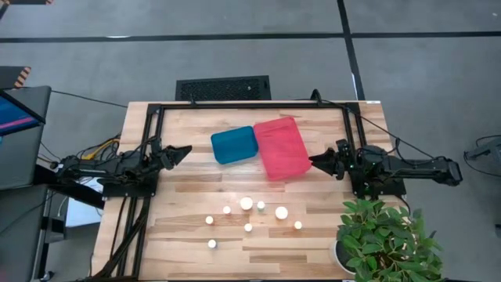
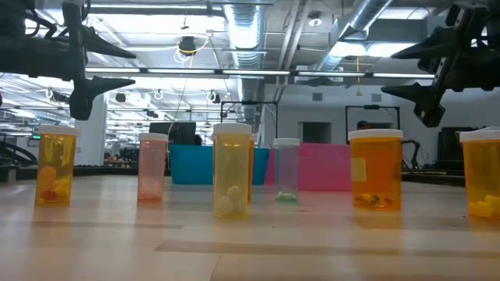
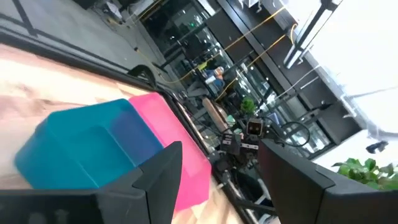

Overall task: Pick and place medicine bottles into bin by pill shape (circle, oval)
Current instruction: Put the right large orange pill bottle into the red bin

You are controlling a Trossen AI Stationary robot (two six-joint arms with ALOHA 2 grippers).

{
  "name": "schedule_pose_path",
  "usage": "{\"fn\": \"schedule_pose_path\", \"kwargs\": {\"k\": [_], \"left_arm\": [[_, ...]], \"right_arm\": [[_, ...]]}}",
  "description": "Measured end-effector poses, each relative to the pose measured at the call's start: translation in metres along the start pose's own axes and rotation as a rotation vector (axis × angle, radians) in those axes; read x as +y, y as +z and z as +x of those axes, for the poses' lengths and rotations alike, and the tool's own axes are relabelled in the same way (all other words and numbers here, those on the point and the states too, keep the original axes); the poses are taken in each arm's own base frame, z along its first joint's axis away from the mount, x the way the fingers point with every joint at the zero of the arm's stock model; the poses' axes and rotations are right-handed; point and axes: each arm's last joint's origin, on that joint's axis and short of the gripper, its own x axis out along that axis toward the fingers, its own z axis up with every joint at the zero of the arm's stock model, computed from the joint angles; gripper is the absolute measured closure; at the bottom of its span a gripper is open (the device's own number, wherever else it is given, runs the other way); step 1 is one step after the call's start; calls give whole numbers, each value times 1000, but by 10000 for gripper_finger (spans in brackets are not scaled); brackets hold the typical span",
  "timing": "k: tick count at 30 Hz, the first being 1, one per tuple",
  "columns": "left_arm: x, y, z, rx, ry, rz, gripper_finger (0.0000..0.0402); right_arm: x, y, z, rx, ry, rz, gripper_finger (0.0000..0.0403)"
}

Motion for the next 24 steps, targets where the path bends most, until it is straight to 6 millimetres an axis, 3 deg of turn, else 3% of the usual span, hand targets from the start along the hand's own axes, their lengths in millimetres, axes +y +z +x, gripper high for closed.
{"fn": "schedule_pose_path", "kwargs": {"k": [7, 13, 18, 24], "left_arm": [[-5, 3, 0, -18, -56, -151, 198], [-22, 16, -3, -59, -177, -69, 197], [-36, 27, -7, -97, -293, -22, 181], [-48, 35, -11, -74, -390, 6, 152]], "right_arm": [[-1, 1, 0, -21, -19, -33, 132], [-3, 4, 0, -65, -58, -26, 132], [-2, 9, -1, -153, -64, 132, 132], [13, 23, -4, -280, 120, 281, 132]]}}
